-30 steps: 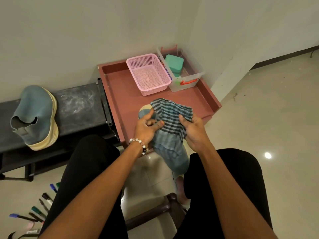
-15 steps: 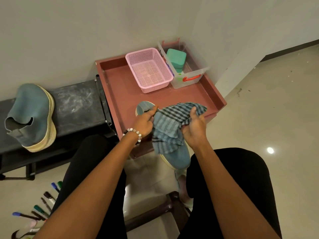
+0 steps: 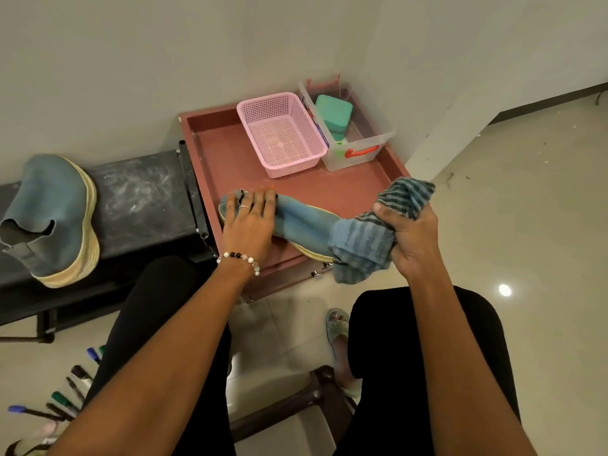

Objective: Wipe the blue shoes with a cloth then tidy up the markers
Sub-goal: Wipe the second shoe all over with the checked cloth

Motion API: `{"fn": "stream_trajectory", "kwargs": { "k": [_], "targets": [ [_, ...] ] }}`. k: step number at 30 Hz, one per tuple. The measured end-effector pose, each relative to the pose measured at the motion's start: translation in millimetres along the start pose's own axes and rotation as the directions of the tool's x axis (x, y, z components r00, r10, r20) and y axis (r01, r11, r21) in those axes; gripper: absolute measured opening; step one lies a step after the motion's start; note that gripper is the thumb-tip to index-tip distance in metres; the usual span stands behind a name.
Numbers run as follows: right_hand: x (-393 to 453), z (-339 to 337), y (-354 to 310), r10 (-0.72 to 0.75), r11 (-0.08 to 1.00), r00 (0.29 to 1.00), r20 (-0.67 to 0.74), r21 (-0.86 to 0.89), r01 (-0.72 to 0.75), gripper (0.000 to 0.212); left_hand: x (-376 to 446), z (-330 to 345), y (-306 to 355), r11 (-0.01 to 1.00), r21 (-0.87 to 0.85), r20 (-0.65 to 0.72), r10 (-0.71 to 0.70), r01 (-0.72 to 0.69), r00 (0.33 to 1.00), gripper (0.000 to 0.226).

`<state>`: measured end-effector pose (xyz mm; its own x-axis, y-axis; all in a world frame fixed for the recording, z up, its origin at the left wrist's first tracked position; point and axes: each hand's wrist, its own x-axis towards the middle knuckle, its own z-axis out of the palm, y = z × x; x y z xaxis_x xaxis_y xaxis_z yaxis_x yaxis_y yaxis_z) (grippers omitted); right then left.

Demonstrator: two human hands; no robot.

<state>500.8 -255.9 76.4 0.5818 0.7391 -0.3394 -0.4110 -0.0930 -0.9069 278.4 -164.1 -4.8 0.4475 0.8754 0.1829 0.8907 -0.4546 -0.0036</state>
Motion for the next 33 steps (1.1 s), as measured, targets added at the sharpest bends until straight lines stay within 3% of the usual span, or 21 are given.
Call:
{"fn": "stream_trajectory", "kwargs": {
  "k": [2,4,6,9,10,12,13,15,17,19,22,24,27,30,33],
  "targets": [
    [0,4,2,-0.102,0.968,0.994,0.025,-0.23,0.105,0.048,0,-7,4,0.987,-0.032,-0.178,0.152,-0.16,0.972,0.043],
    [1,9,10,-0.162,0.905,0.984,0.08,-0.386,0.18,0.053,-3,-9,13,0.929,-0.111,-0.233,0.321,-0.353,0.918,0.035],
    [0,17,21,-0.227,0.812,0.966,0.125,-0.524,0.258,0.054,-8,-1,19,0.899,-0.164,-0.105,0.392,-0.405,0.914,0.033],
    [-6,33,33,-0.38,0.644,0.904,0.194,-0.647,0.409,0.045,-19,6,12,0.964,-0.098,0.226,0.265,-0.249,0.937,0.054],
    [-7,37,37,-0.46,0.57,0.854,0.242,-0.657,0.493,0.04,-23,5,9,0.979,-0.07,0.312,0.204,-0.192,0.928,0.056],
    [-7,46,50,-0.582,0.336,0.686,0.436,-0.639,0.692,0.036,-26,2,9,0.992,-0.031,0.375,0.126,-0.124,0.918,0.058],
    [-4,50,59,-0.564,0.194,0.601,0.566,-0.616,0.763,0.039,-26,0,11,0.994,-0.018,0.36,0.111,-0.112,0.926,0.058],
    [3,55,77,-0.327,-0.081,0.511,0.795,-0.562,0.823,0.044,-26,0,11,0.996,-0.005,0.325,0.082,-0.084,0.942,0.058],
    [9,52,96,-0.058,-0.344,0.498,0.865,-0.485,0.804,0.046,-25,1,4,0.995,0.01,0.36,0.085,-0.095,0.929,0.061],
    [15,42,103,0.036,-0.475,0.534,0.844,-0.456,0.753,0.052,-25,5,0,0.997,-0.012,0.404,0.078,-0.08,0.911,0.063],
    [22,33,93,0.211,-0.525,0.656,0.725,-0.481,0.701,0.043,-21,6,1,0.996,-0.064,0.425,0.086,-0.065,0.901,0.062],
    [22,30,86,0.308,-0.529,0.7,0.645,-0.495,0.689,0.04,-20,6,2,0.994,-0.089,0.429,0.09,-0.058,0.899,0.062],
    [21,34,86,0.376,-0.543,0.656,0.655,-0.418,0.729,0.038,-17,9,2,0.991,-0.13,0.434,0.086,-0.032,0.897,0.064],
    [26,56,97,0.397,-0.484,0.592,0.701,-0.388,0.784,0.056,-18,10,1,0.988,-0.153,0.44,0.092,-0.026,0.893,0.064],
    [32,87,105,0.414,-0.392,0.616,0.67,-0.48,0.785,0.057,-17,9,1,0.987,-0.158,0.435,0.094,-0.026,0.896,0.064]
  ]
}}
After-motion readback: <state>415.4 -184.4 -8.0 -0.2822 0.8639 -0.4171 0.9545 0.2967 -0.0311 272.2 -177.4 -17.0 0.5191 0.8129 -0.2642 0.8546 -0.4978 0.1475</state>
